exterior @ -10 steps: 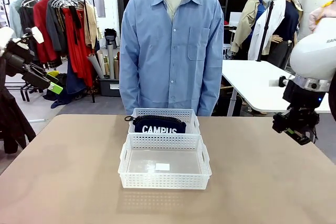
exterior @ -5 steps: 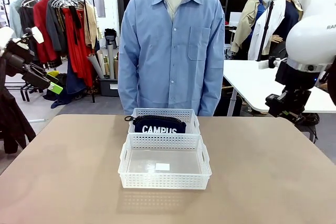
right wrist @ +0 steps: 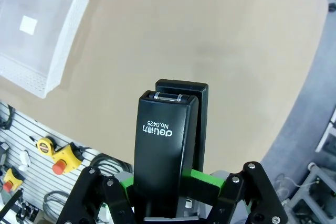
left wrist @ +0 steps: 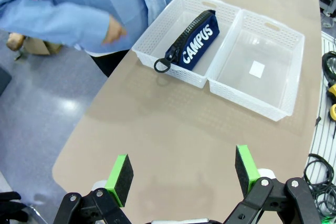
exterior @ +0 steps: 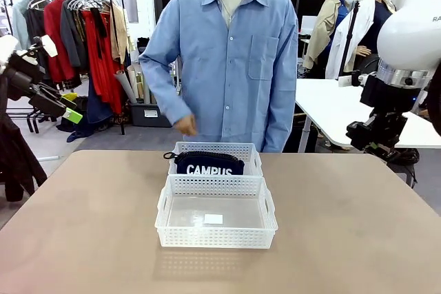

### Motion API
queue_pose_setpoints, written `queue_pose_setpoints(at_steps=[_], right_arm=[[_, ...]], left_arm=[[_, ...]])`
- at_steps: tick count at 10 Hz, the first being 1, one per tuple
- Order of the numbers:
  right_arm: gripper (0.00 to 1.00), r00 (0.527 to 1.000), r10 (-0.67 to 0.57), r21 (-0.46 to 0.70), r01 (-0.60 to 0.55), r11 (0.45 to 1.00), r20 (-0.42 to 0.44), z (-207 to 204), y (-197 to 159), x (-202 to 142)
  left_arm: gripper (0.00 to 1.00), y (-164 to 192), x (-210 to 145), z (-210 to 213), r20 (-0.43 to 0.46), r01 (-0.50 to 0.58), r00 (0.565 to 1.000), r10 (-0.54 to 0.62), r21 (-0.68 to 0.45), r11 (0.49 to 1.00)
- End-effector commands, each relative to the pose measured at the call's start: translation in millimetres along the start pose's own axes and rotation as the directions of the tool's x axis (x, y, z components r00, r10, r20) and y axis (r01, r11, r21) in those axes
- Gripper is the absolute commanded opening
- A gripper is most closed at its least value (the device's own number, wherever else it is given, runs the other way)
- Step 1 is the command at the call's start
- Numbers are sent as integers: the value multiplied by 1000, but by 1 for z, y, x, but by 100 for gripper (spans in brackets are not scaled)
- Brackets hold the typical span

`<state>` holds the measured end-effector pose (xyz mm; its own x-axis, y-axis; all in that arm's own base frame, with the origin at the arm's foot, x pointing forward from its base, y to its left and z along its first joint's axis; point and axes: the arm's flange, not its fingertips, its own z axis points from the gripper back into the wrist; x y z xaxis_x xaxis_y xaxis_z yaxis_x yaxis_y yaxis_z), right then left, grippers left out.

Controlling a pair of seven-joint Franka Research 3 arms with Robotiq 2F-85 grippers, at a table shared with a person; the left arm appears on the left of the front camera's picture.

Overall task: Distribute items into two baskets.
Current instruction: Pick up the Stapler that the person points to, then place the picked Stapler into the Organizing basket as instructed by the person.

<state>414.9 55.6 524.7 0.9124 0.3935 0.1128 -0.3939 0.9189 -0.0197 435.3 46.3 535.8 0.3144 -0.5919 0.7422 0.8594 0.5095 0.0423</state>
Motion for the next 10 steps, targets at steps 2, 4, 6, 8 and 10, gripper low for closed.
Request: queue_pose_setpoints(at_steps=[2, 4, 6, 8, 10], right_arm=[[0, 1000, 10, -42, -9, 999, 23, 0, 1, -2], [0, 1000, 10, -42, -9, 999, 23, 0, 1, -2], [0, 1000, 10, -42, -9, 999, 23, 0, 1, -2], [0, 1000, 10, -42, -9, 999, 23, 0, 1, -2], [0, 1000, 10, -42, -9, 999, 23, 0, 1, -2]], left_arm=[[100, -1, 0, 1, 0, -8, 1000, 8, 1, 1000], [100, -1, 0, 1, 0, -8, 1000, 8, 1, 1000], [100, -1, 0, 1, 0, -8, 1000, 8, 1, 1000], [100, -1, 0, 1, 0, -8, 1000, 8, 1, 1000], [100, -1, 0, 1, 0, -8, 1000, 8, 1, 1000]])
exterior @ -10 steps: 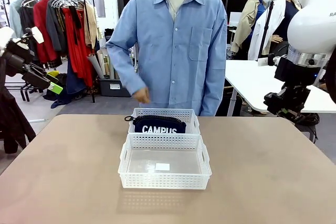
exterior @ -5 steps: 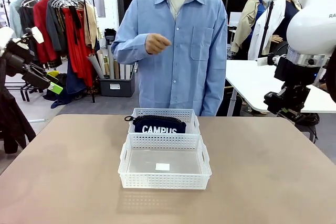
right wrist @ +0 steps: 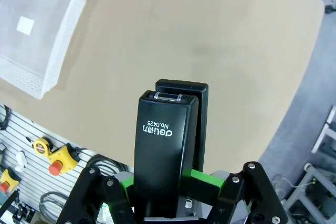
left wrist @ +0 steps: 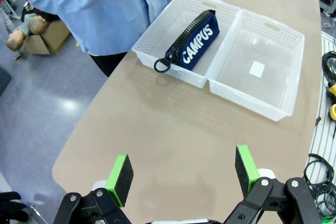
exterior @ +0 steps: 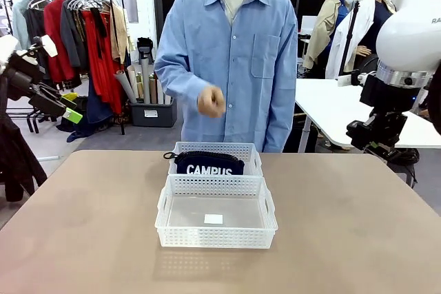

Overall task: Distribute items into two baskets.
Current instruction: Place the picked Stapler into the Organizing basket as instructed by the person.

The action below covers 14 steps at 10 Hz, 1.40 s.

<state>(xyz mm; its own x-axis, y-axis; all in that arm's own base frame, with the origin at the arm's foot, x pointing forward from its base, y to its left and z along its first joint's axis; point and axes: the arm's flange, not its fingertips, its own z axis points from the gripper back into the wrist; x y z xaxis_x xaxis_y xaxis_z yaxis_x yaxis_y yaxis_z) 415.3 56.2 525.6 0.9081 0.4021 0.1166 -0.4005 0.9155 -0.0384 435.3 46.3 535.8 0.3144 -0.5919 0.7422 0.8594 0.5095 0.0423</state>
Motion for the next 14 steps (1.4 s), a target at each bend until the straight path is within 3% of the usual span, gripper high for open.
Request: queue_pose_setpoints(at_steps=[1, 9, 14], right_arm=[[0, 1000, 0, -25, 0, 1000, 19, -1, 0, -3], [0, 1000, 0, 0, 0, 1000, 0, 0, 0, 0], [0, 972, 233, -45, -232, 972, 29, 6, 80, 27]], left_arm=[[100, -1, 0, 1, 0, -8, 1000, 8, 1, 1000], [100, -1, 0, 1, 0, -8, 1000, 8, 1, 1000], [100, -1, 0, 1, 0, -8, 1000, 8, 1, 1000]])
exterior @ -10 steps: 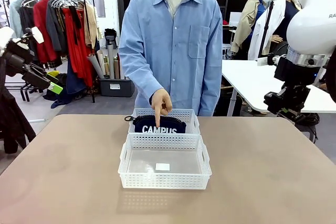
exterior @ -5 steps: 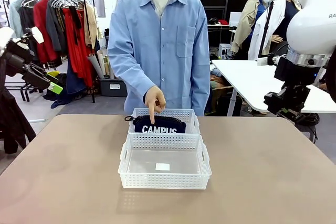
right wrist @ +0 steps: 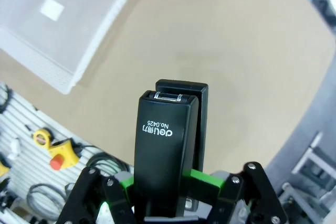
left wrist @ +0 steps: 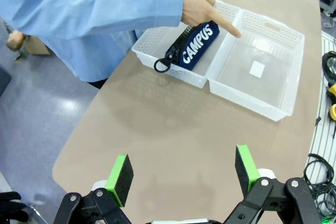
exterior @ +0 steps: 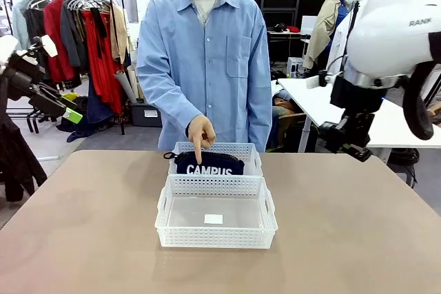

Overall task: Distribute items into two baskets.
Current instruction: Place the picked Stapler into the Organizing basket as instructed by the person.

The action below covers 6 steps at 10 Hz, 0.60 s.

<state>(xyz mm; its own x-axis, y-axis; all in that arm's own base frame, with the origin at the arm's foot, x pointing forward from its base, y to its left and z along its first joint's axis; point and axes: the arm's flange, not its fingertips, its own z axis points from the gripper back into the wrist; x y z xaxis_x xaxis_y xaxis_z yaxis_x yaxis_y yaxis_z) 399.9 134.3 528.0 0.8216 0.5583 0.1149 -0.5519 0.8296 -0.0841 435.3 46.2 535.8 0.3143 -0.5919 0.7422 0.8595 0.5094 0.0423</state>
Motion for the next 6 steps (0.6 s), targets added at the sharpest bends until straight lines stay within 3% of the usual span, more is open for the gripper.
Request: queue_pose_setpoints(at_steps=[1, 6], right_arm=[[0, 994, 110, -24, -110, 994, 25, 1, 15, 20], [0, 920, 386, -63, -383, 922, 65, -14, 77, 69]], left_arm=[[100, -1, 0, 1, 0, -8, 1000, 8, 2, 1000], [100, -1, 0, 1, 0, -8, 1000, 8, 2, 1000]])
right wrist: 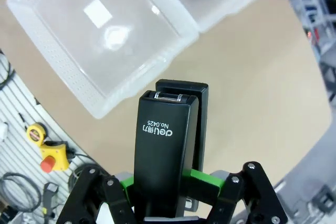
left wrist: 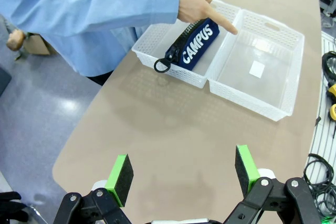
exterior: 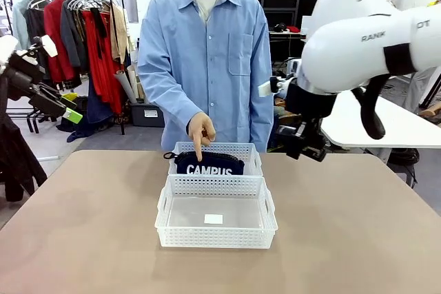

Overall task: Distribute items into two baskets.
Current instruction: Place the picked Stapler into the Organizing basket as instructed by the person.

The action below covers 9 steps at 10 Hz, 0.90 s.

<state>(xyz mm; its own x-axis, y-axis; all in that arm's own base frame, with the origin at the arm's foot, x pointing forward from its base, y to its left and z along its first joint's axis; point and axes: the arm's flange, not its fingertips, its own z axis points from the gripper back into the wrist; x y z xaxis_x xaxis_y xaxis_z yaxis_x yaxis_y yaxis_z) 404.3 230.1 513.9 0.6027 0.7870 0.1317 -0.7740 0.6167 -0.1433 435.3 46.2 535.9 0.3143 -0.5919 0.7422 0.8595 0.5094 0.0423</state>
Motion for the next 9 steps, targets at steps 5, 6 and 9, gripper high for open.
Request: queue_pose_setpoints(at_steps=[5, 6, 9], right_arm=[[0, 922, 383, 46, -386, 921, 57, -20, 30, 73], [0, 906, 418, 79, -422, 903, 63, -29, 36, 80], [0, 873, 484, 145, -488, 861, 66, -50, 53, 95]], left_arm=[[100, -1, 0, 1, 0, -8, 1000, 8, 1, 1000], [100, -1, 0, 1, 0, -8, 1000, 8, 1, 1000], [100, -1, 0, 1, 0, -8, 1000, 8, 1, 1000]])
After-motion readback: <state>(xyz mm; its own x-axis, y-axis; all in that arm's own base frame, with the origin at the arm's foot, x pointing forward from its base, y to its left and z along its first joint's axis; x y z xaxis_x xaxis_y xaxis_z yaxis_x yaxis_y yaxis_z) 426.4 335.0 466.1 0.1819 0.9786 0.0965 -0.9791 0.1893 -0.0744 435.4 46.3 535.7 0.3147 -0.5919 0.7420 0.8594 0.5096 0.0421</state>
